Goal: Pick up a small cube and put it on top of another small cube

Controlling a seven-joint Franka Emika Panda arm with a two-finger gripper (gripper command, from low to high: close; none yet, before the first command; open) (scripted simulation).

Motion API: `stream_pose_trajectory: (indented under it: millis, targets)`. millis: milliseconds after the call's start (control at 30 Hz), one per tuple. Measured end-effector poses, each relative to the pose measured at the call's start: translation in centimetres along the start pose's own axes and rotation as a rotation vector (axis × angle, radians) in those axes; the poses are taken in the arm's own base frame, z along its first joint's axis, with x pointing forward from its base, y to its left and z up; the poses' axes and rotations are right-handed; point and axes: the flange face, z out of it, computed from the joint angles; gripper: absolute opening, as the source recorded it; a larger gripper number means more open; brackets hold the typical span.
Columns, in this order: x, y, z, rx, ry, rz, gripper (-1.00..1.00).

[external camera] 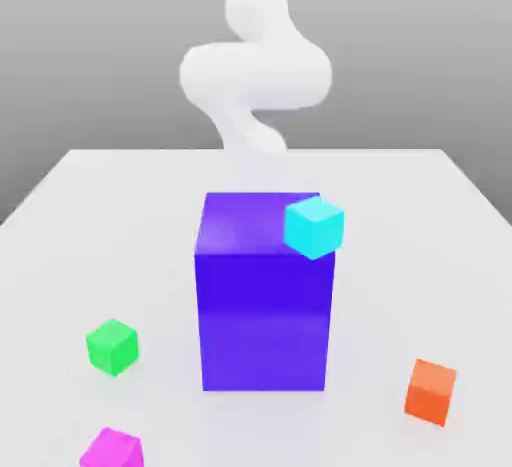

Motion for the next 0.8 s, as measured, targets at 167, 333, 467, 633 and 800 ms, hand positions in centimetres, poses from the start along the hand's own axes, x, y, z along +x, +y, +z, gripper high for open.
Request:
stream_pose_trajectory:
  millis: [167,333,467,633,800]
  targets:
    - [1.6,1.8,9.1,-0.096,-0.086,0.051,0.0]
    - [2.2,4.9,17.8,-0.193,-0.163,0.103,0.0]
    - [1.9,8.2,24.4,-0.274,-0.221,0.146,0.0]
    - [0.9,13.8,31.9,-0.381,-0.285,0.205,0.0]
    - [-1.5,19.8,38.6,-0.49,-0.348,0.252,0.0]
